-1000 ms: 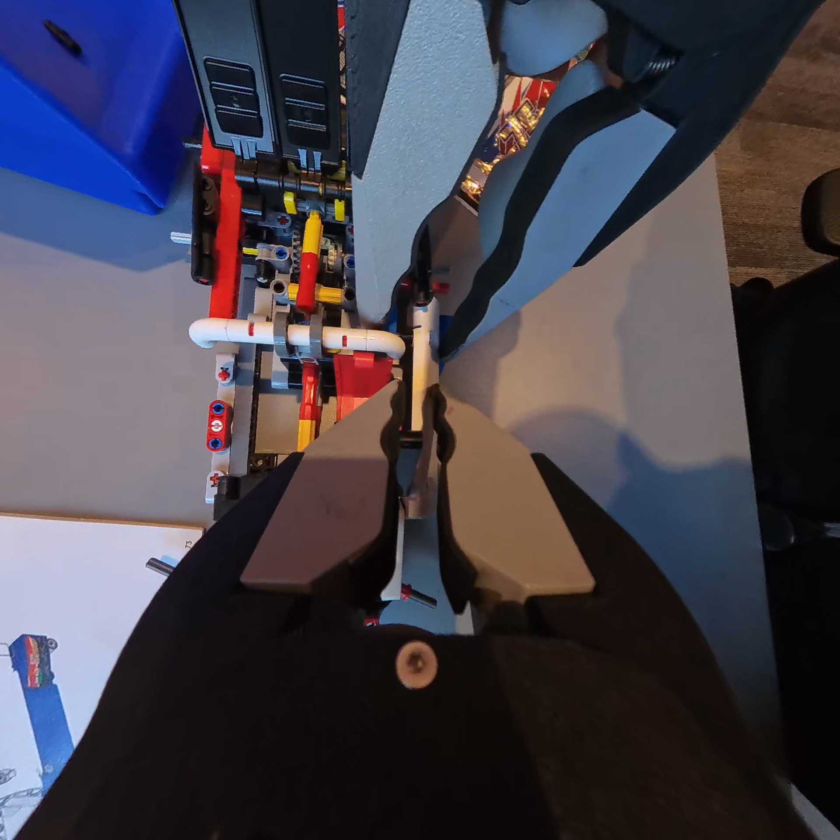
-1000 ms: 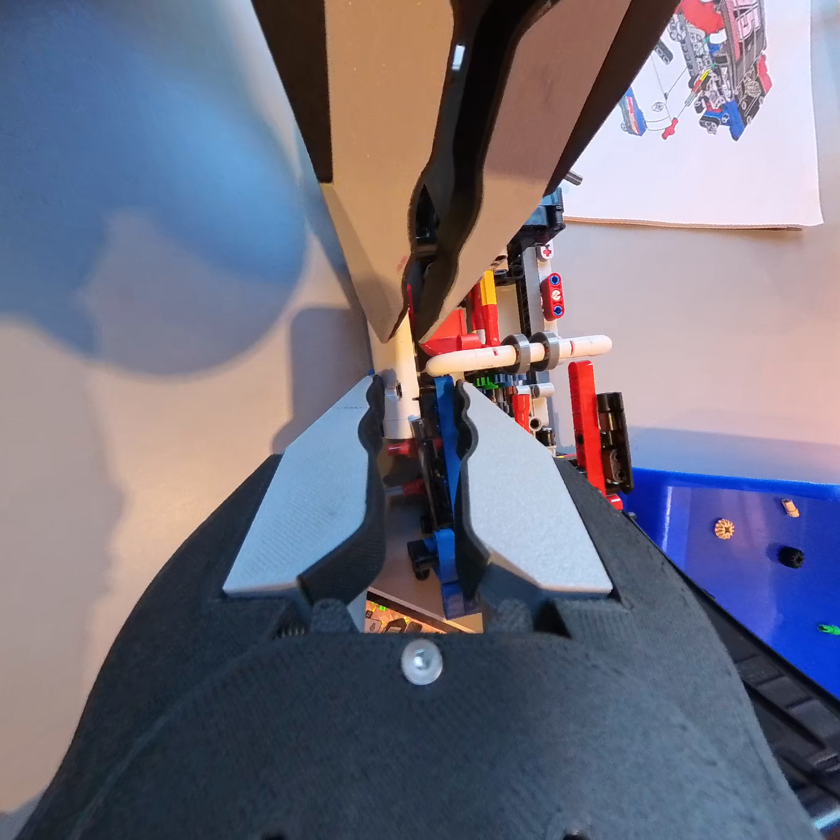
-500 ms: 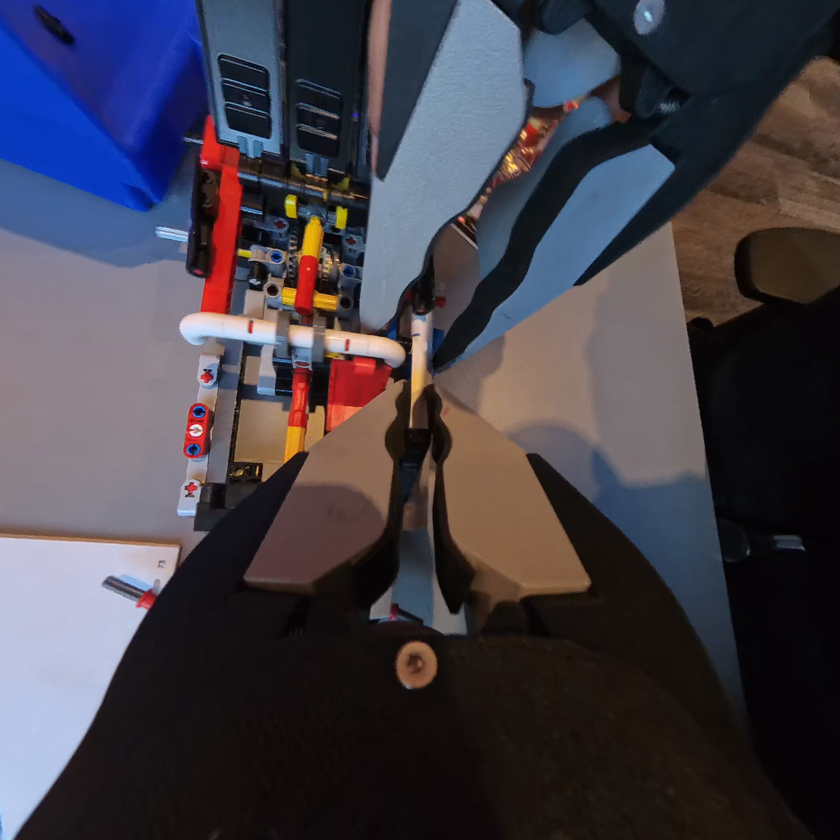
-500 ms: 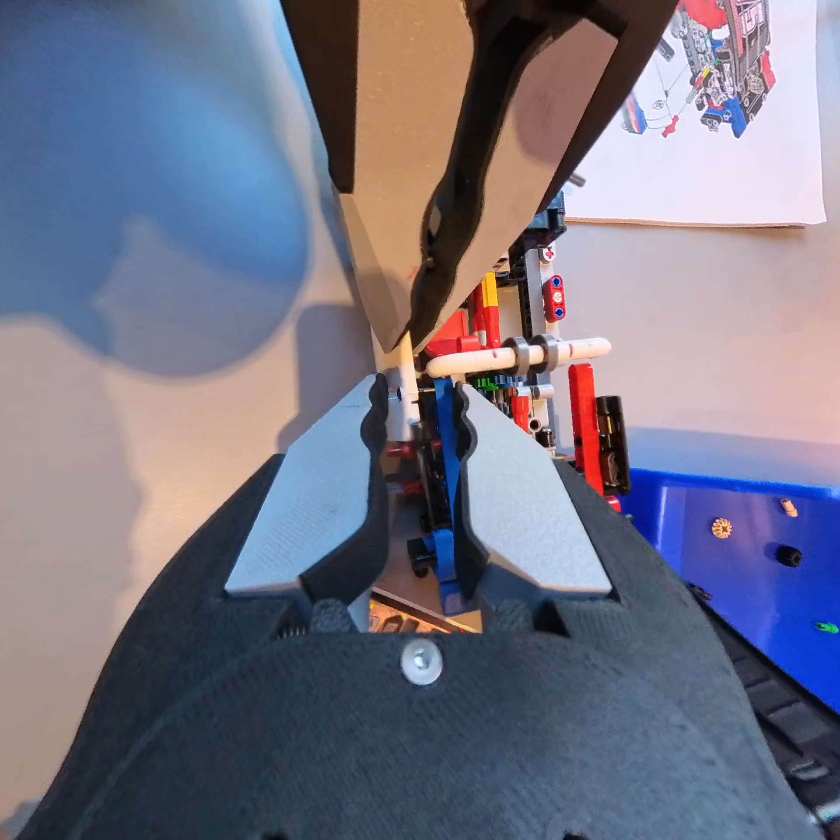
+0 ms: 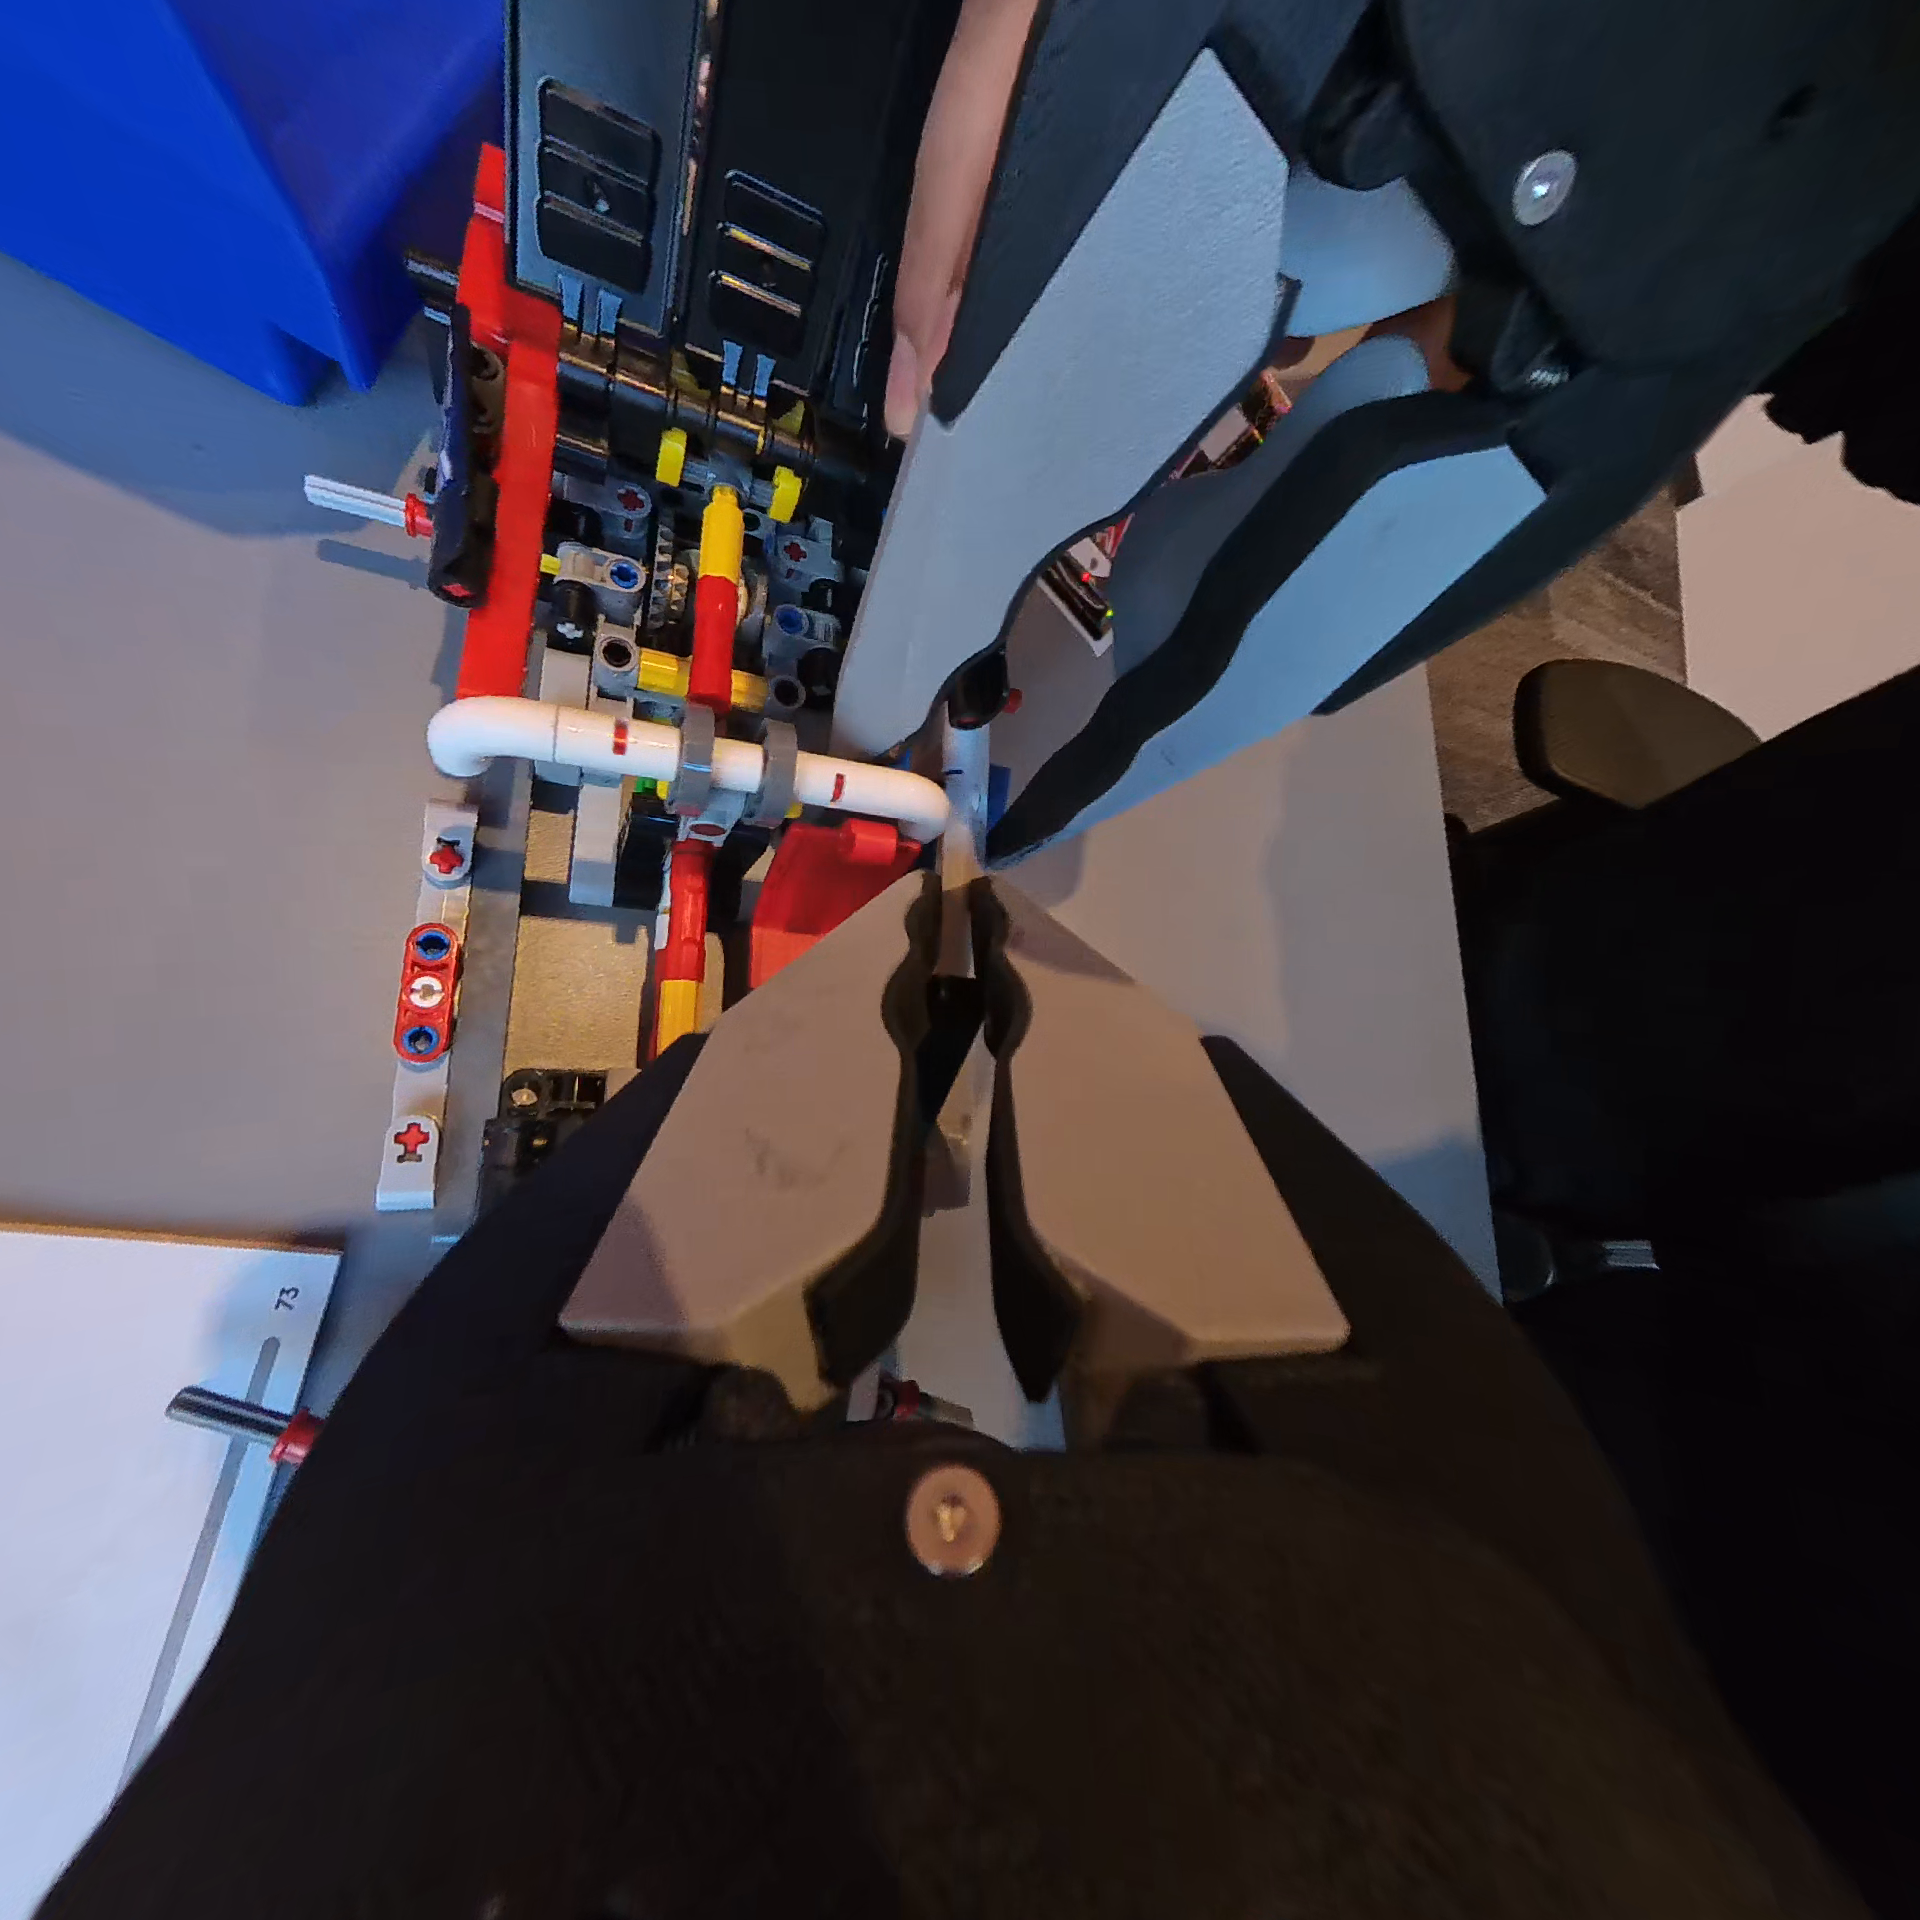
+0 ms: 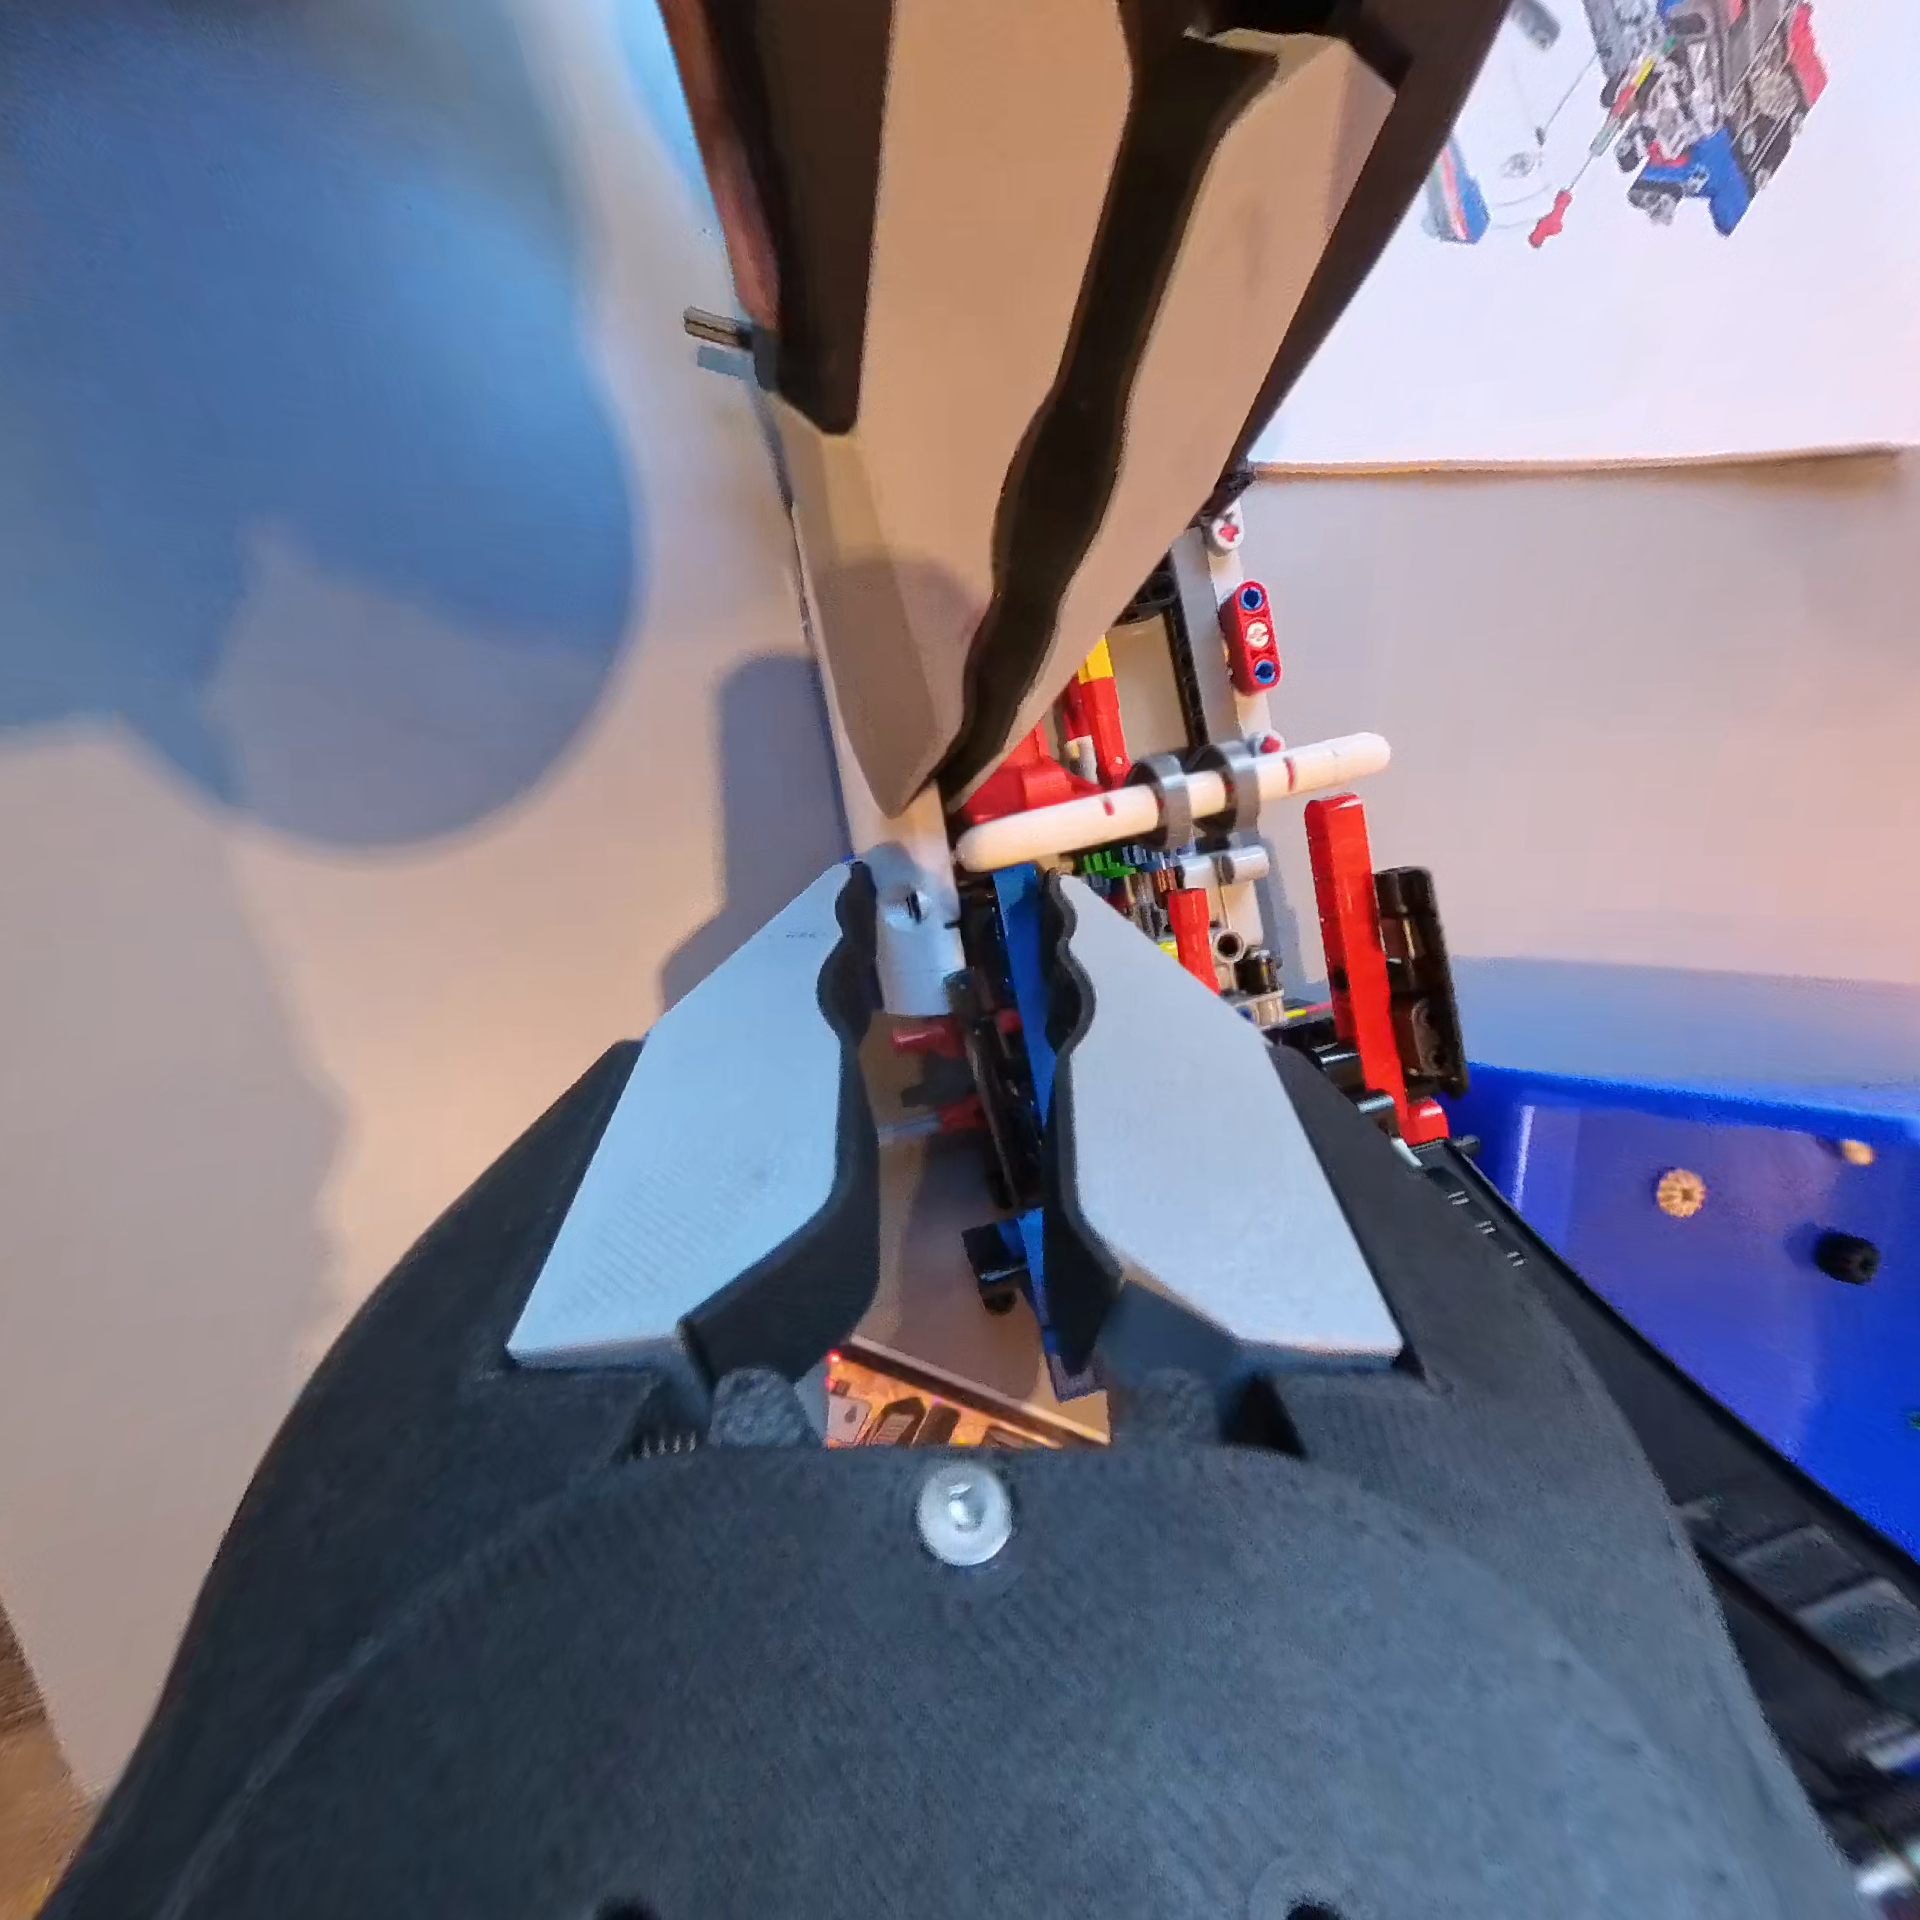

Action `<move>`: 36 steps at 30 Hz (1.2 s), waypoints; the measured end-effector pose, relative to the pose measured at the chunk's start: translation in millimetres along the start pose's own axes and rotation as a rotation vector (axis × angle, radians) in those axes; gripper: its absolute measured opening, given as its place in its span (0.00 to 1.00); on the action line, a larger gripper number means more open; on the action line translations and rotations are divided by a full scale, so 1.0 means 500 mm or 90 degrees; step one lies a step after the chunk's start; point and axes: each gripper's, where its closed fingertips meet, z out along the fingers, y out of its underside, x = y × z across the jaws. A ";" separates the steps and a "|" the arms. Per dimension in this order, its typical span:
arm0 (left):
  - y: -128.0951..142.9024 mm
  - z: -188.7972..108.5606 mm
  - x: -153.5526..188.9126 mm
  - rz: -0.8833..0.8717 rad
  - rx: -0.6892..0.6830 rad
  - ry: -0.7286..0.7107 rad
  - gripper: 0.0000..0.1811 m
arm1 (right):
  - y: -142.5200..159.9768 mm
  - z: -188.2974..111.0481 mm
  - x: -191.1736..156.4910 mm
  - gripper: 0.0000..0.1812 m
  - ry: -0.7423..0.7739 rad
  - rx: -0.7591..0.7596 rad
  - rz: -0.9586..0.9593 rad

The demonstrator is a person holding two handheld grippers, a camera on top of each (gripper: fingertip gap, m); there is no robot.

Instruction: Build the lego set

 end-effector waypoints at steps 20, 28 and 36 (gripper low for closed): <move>-0.003 0.000 -0.001 -0.031 0.005 0.023 0.01 | 0.006 0.012 0.000 0.18 0.006 -0.036 -0.102; -0.005 0.000 -0.004 -0.040 0.017 -0.004 0.01 | 0.008 0.014 0.003 0.17 0.002 -0.057 -0.116; -0.018 -0.016 -0.022 -0.119 0.103 -0.026 0.00 | 0.005 0.018 0.000 0.16 -0.001 -0.059 -0.124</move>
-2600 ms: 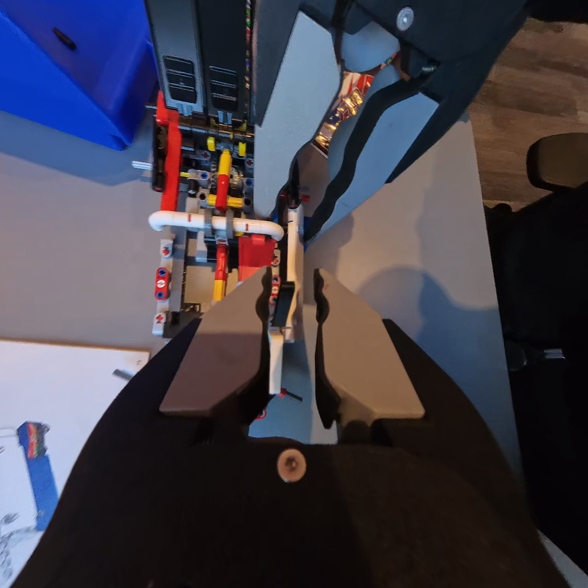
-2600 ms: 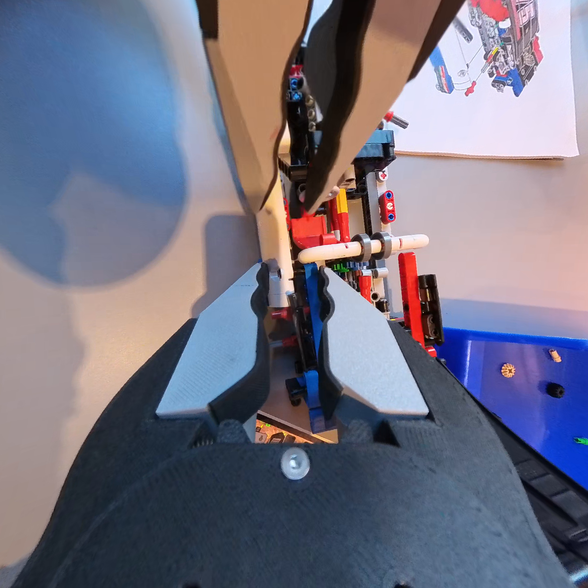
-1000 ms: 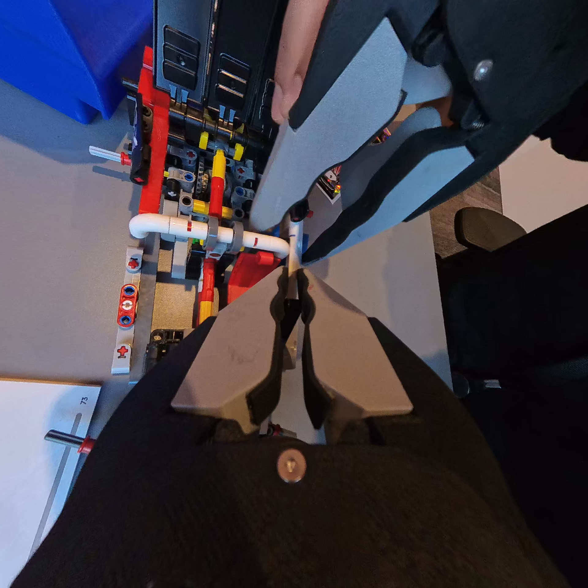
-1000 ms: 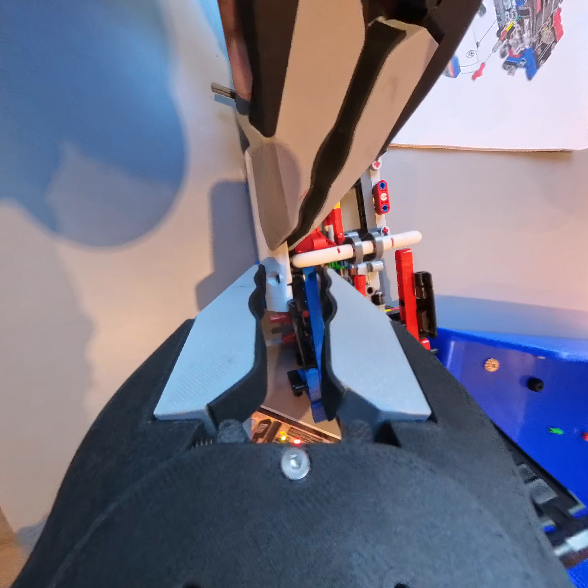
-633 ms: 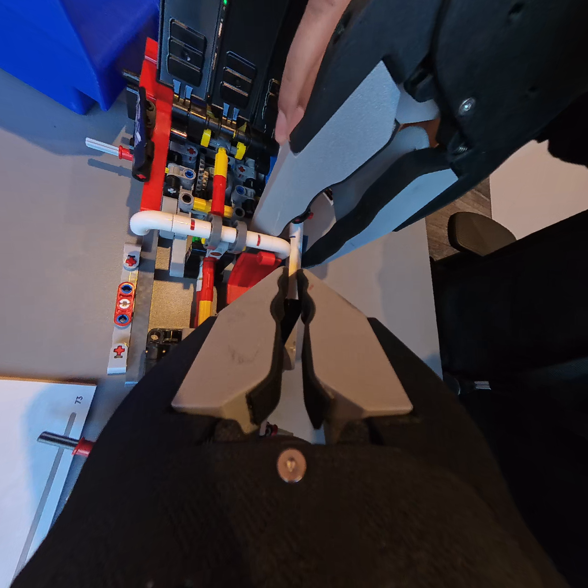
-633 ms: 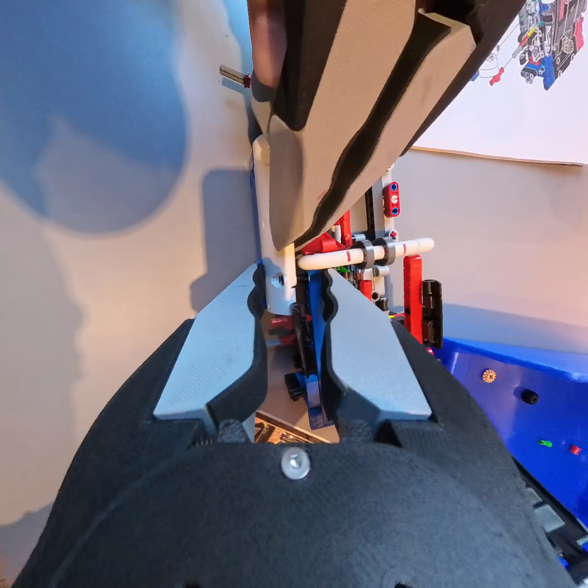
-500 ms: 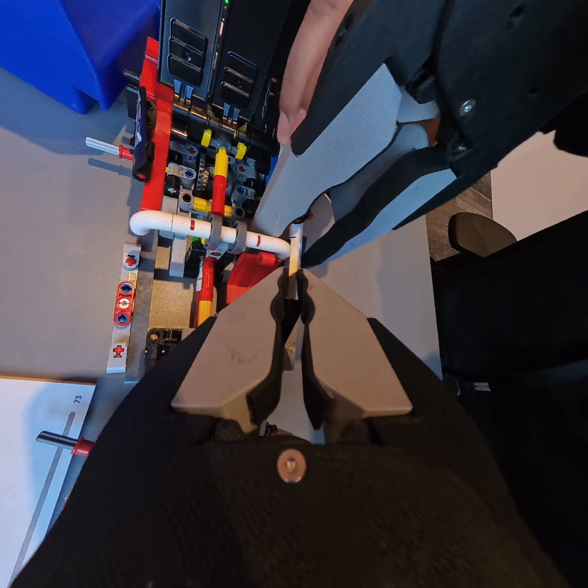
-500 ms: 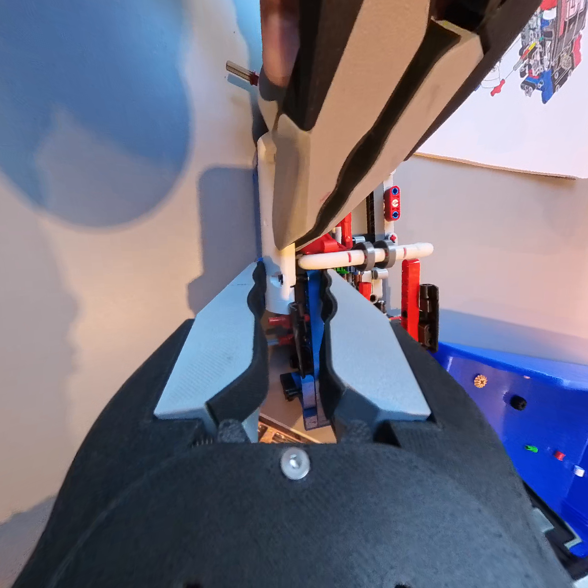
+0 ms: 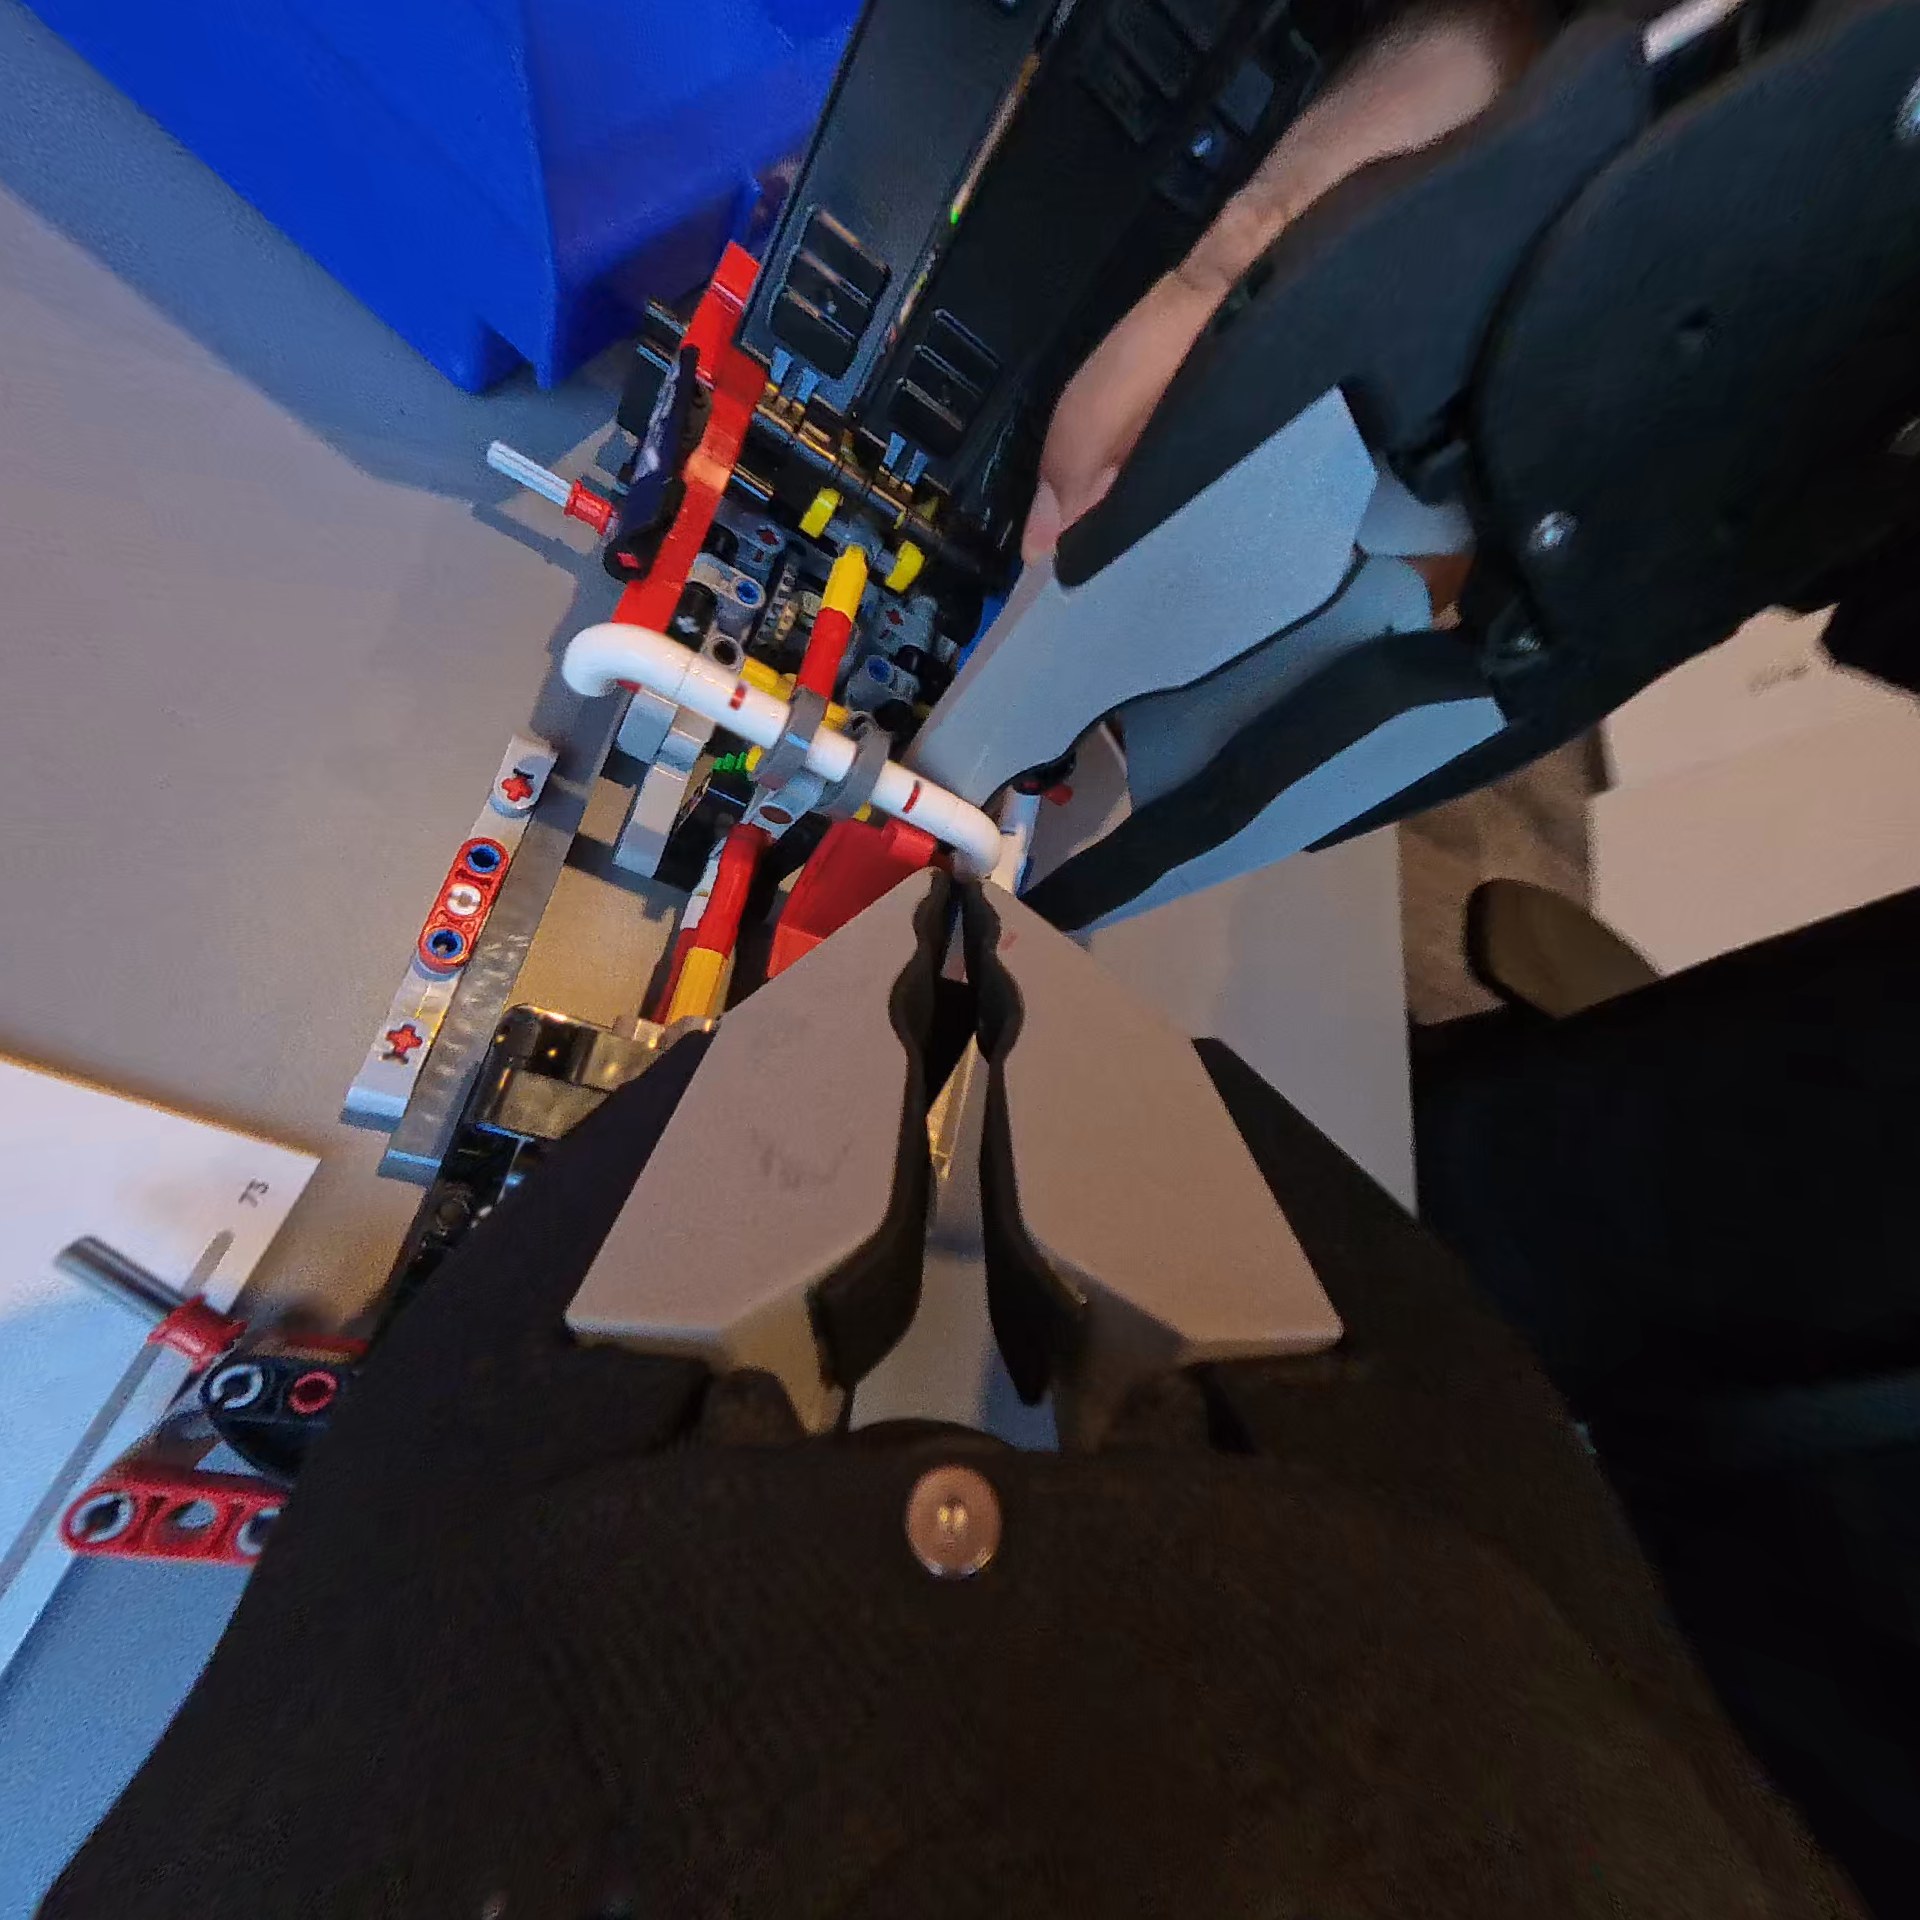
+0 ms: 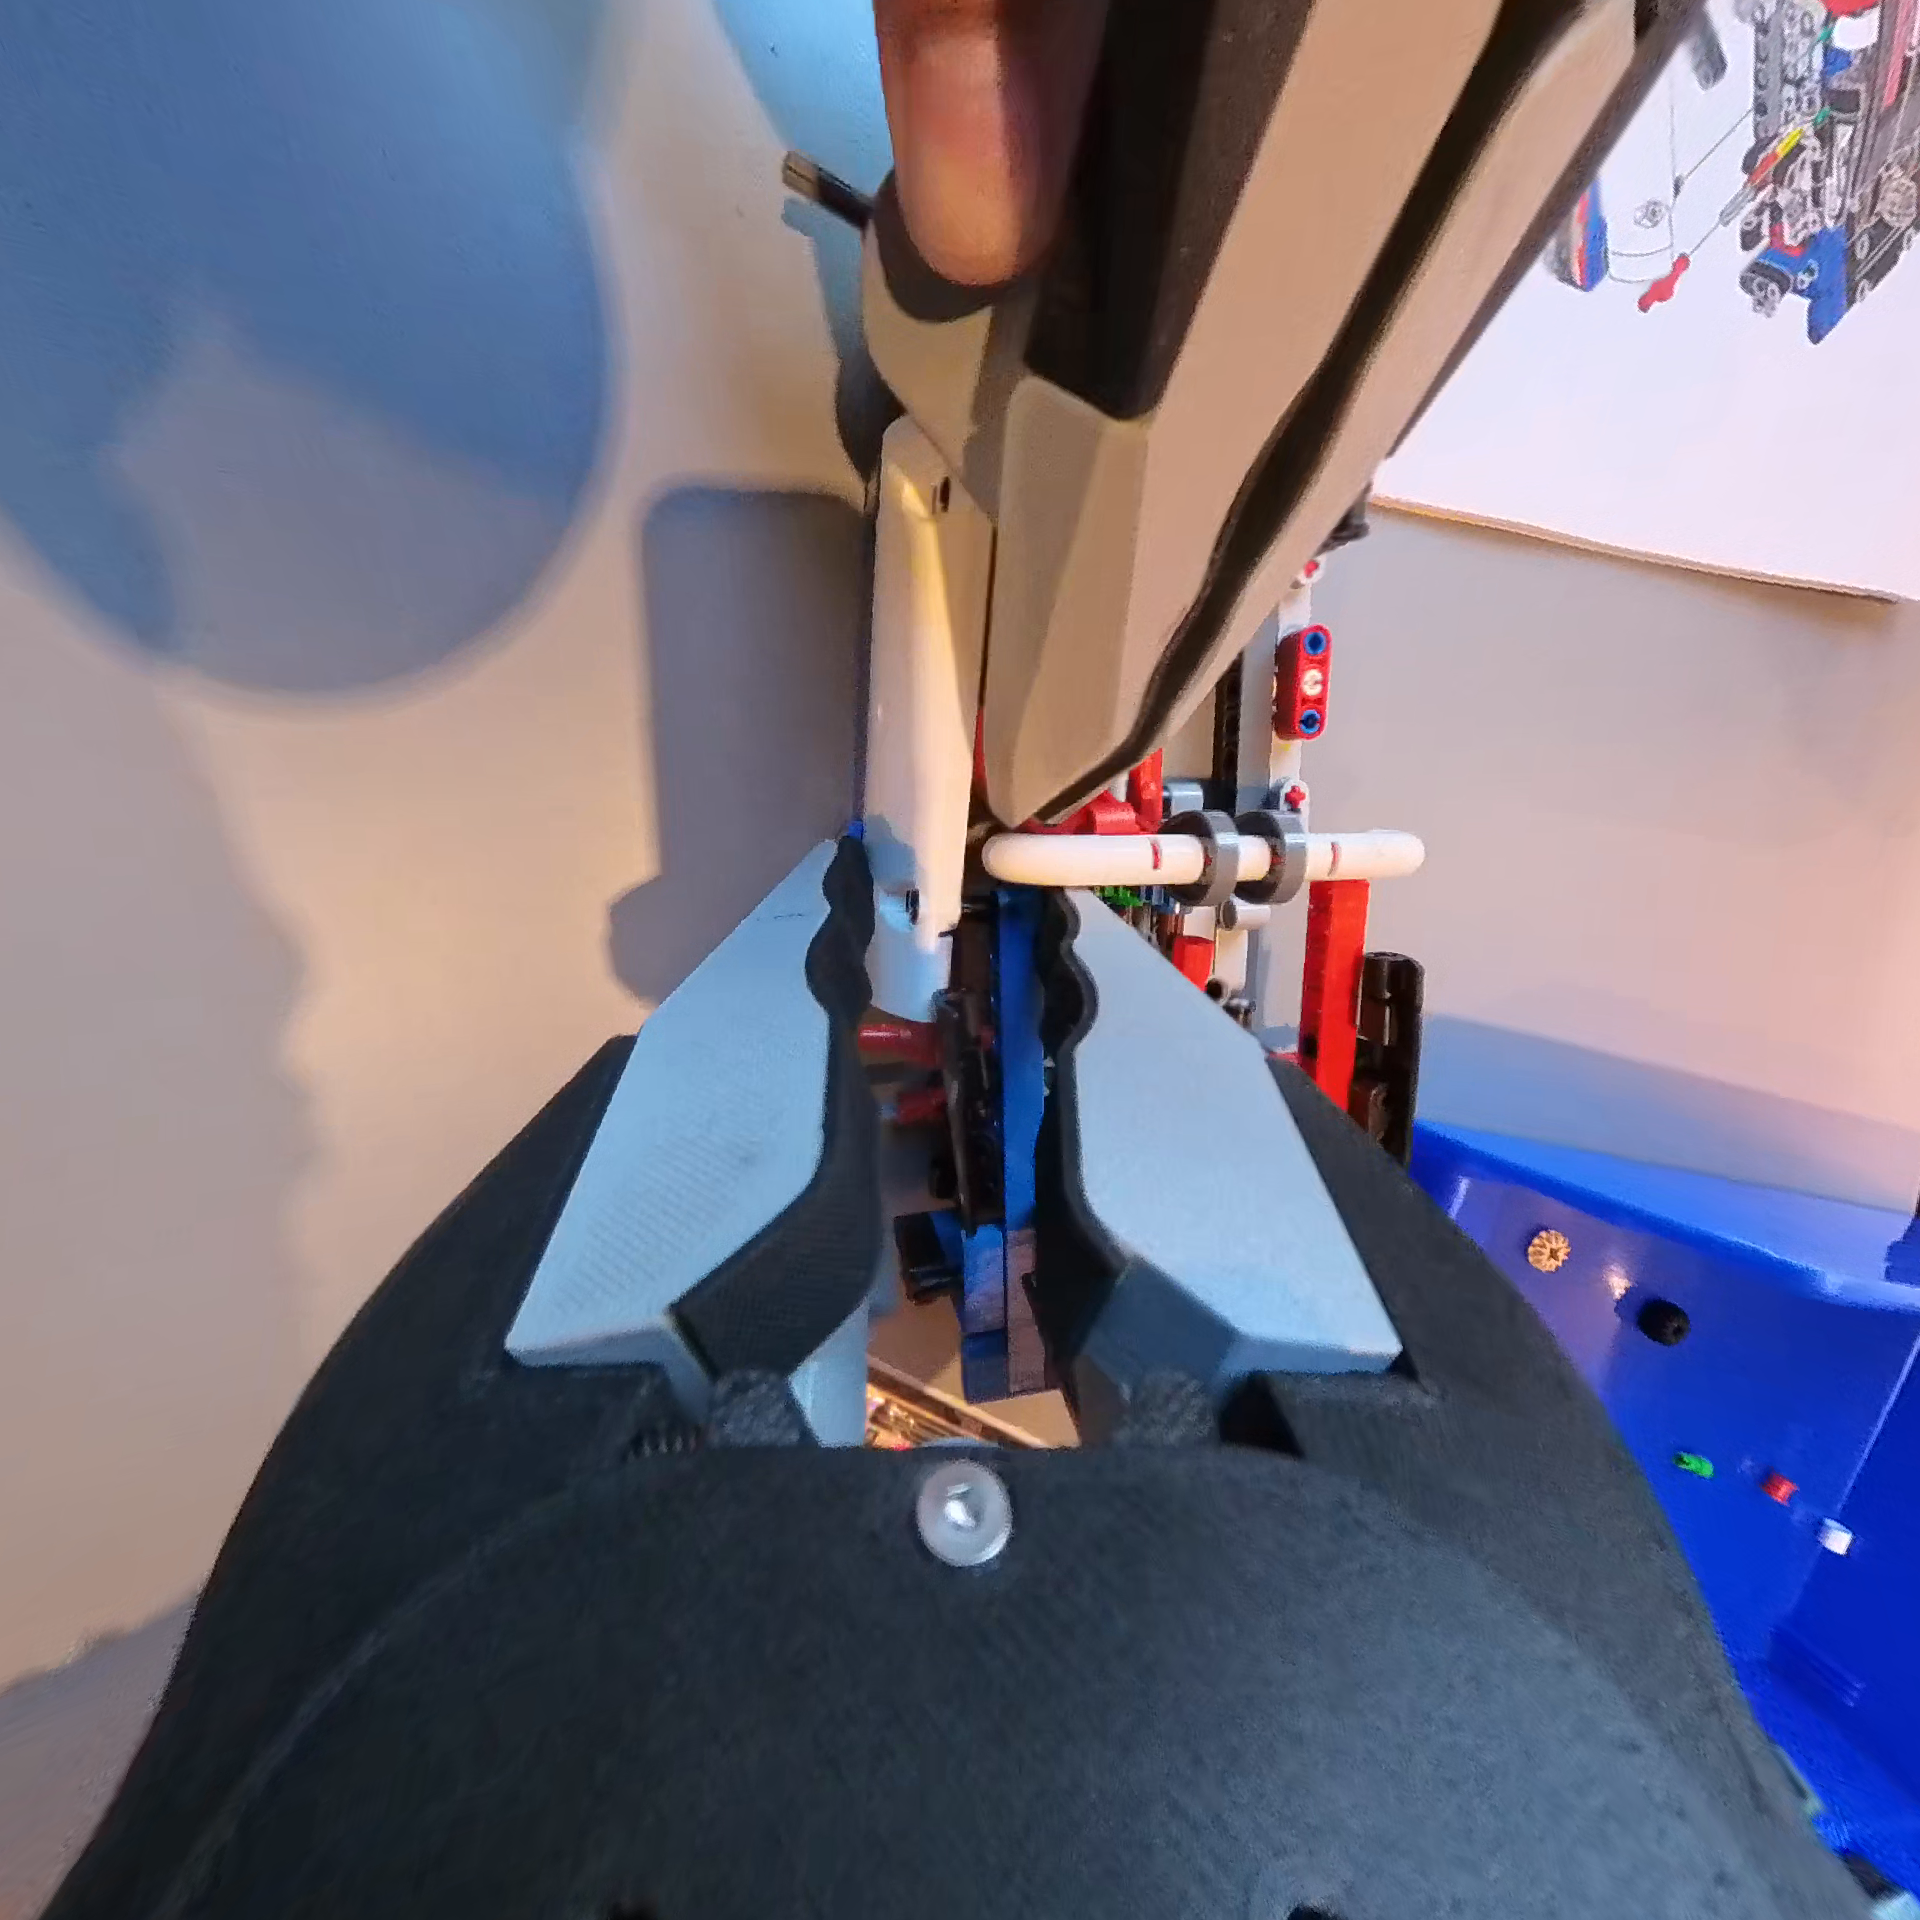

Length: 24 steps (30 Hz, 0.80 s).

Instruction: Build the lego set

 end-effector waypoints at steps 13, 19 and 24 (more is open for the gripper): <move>0.025 -0.004 0.026 0.154 -0.149 -0.105 0.08 | -0.014 -0.001 -0.004 0.16 -0.025 0.037 0.018; 0.046 0.005 0.004 0.183 -0.182 -0.184 0.07 | -0.013 -0.002 -0.001 0.16 -0.019 0.039 0.027; 0.045 0.007 0.013 0.102 -0.139 -0.123 0.02 | -0.016 -0.002 0.001 0.16 -0.013 0.052 0.020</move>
